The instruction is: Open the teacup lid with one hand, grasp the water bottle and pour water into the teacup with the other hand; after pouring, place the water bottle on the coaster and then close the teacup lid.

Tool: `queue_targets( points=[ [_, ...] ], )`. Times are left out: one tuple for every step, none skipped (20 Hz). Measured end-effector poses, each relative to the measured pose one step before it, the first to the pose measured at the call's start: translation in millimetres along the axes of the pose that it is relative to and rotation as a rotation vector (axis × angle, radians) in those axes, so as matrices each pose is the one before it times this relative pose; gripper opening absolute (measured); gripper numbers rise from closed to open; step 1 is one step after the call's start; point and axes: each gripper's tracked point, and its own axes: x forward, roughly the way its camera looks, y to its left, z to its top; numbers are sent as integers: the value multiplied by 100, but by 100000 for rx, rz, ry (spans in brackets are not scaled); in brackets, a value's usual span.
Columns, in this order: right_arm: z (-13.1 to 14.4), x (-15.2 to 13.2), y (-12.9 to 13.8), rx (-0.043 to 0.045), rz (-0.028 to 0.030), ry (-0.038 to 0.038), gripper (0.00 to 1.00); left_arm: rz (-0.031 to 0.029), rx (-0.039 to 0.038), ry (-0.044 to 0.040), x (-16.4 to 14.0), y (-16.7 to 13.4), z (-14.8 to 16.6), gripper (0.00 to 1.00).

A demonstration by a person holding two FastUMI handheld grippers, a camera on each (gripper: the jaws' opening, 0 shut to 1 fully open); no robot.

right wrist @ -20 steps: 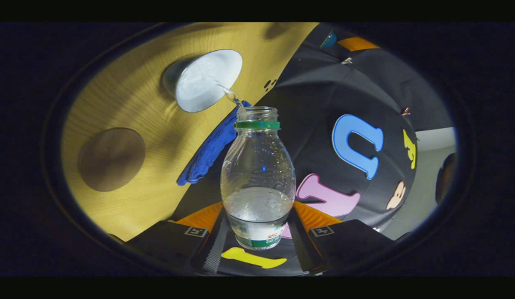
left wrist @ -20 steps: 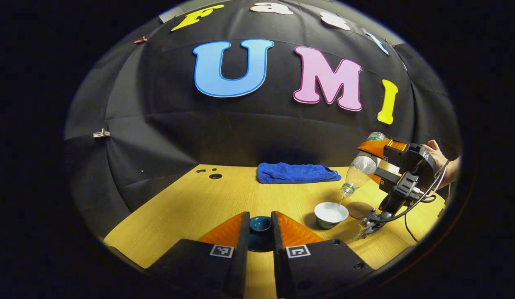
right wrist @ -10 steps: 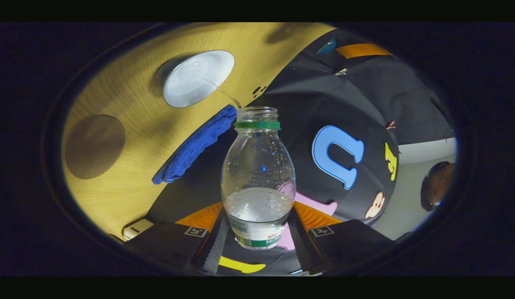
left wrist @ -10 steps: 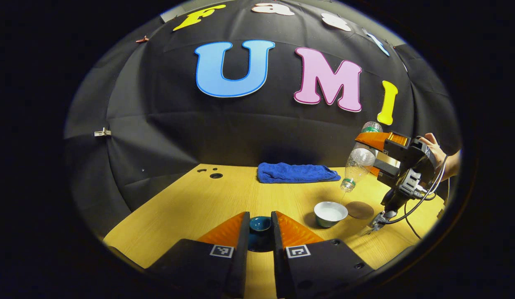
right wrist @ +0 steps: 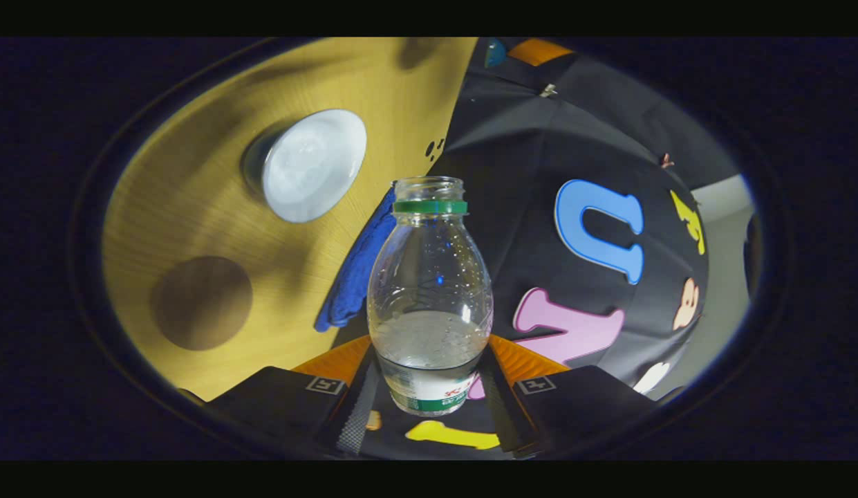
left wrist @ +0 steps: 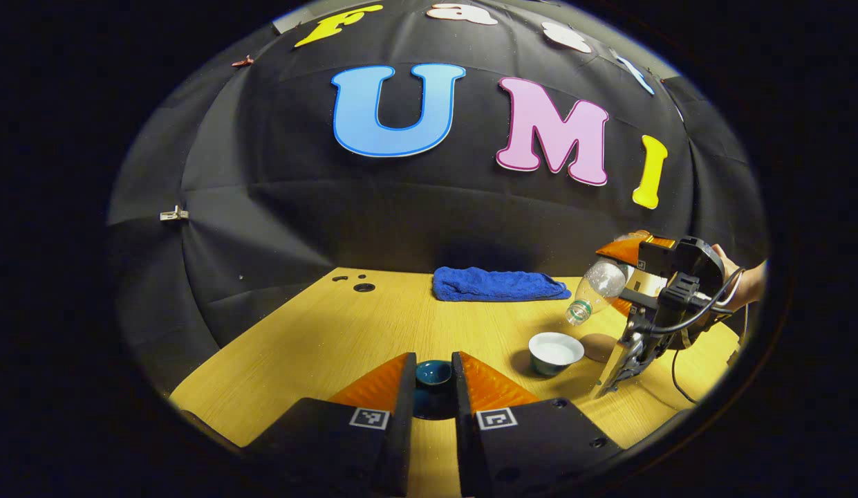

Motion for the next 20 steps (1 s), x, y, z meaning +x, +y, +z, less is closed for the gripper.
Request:
queue_targets(
  points=[
    [65,-51,613,6266,3099,799,74,-279,227,-74,68,24,76,31],
    [-42,33,715,7016,3593,973,74,-301,276,-17,124,-83,126,31],
    [-53,-156,589,7174,2789,1273,75,-281,238,46,59,-40,-83,31],
    [-106,-125,572,7208,2308,1517,75,-390,166,97,143,-119,13,31],
    [15,-156,355,8120,1344,628,73,-507,60,132,80,-138,-81,31],
    [329,-321,393,10044,2102,776,75,-510,66,199,92,-152,47,31],
    [112,-138,210,11032,2045,390,74,-481,110,81,133,-218,-25,31],
    [199,-257,-293,10609,1074,146,74,-504,138,52,99,-173,65,31],
    [151,-182,-244,9604,430,-616,72,-469,194,104,49,-247,-34,31],
    [378,-371,-387,8138,-908,-468,72,-504,224,100,108,-182,55,31],
    [478,-356,-666,8332,-896,-1329,72,-444,190,18,89,-191,-59,31],
    [549,3,-951,9593,-735,-1081,72,-432,158,8,116,-221,72,31],
    [359,109,-658,11056,302,-911,71,-521,206,77,52,-248,-10,31],
    [501,-409,-874,12261,994,-884,71,-469,210,280,42,-220,8,27],
    [345,71,-594,13214,1090,-986,70,-468,96,-126,-2,-276,43,31],
    [-99,182,-742,9016,-865,-480,70,-300,-114,-248,20,-213,178,31],
    [-335,-27,-938,10328,-1580,-212,69,-344,-399,-126,-20,-202,34,31],
    [-37,-213,-619,8013,-788,-331,68,-438,-613,246,-33,-252,43,31],
    [26,10,-871,9416,-45,-999,68,-394,-395,283,64,-311,-93,31],
    [-70,-151,-916,7108,607,-792,68,-324,3,114,86,-291,69,31]
  ],
)
